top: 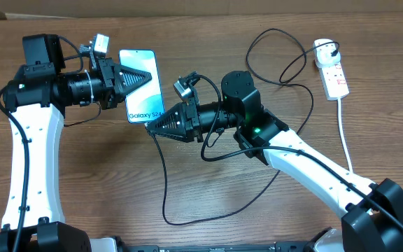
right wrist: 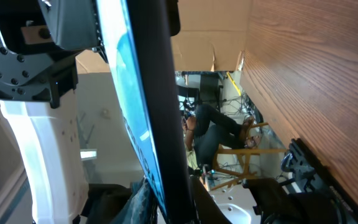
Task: Plug charger to phone and switch on socket
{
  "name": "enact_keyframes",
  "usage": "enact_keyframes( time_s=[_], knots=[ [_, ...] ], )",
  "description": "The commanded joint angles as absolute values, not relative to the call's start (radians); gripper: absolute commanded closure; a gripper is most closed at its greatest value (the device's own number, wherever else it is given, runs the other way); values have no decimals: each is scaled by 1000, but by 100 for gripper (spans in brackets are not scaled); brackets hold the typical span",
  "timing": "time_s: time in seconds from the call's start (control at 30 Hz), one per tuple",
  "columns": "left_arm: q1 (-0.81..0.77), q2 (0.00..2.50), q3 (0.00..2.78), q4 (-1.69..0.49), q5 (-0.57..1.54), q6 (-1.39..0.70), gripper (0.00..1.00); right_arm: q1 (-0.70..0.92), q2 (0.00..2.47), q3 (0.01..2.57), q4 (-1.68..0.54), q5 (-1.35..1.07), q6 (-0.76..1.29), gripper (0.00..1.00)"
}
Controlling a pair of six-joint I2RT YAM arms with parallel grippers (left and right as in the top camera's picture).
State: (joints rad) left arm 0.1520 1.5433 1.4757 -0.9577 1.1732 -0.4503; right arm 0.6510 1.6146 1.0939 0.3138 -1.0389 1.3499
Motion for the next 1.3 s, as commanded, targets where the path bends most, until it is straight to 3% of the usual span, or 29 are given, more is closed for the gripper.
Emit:
enact_keyframes(
  time_s=[0.0, 0.1, 0.27, 1.27],
  knots=[
    [118, 1528, 1482, -970, 1272, -487, 96, 656, 1621, 1113, 299, -921, 1355, 83],
    [118, 1528, 1482, -968, 1272, -495, 96, 659, 1621, 1113, 285, -921, 1348, 84],
    [118, 1528, 1482, -968, 1272, -496, 96, 659, 1621, 1113, 282, -921, 1335, 96],
    [185, 1528, 1482, -809, 1364, -656, 96, 580, 1621, 1113, 419, -1083, 1357, 96]
  ],
)
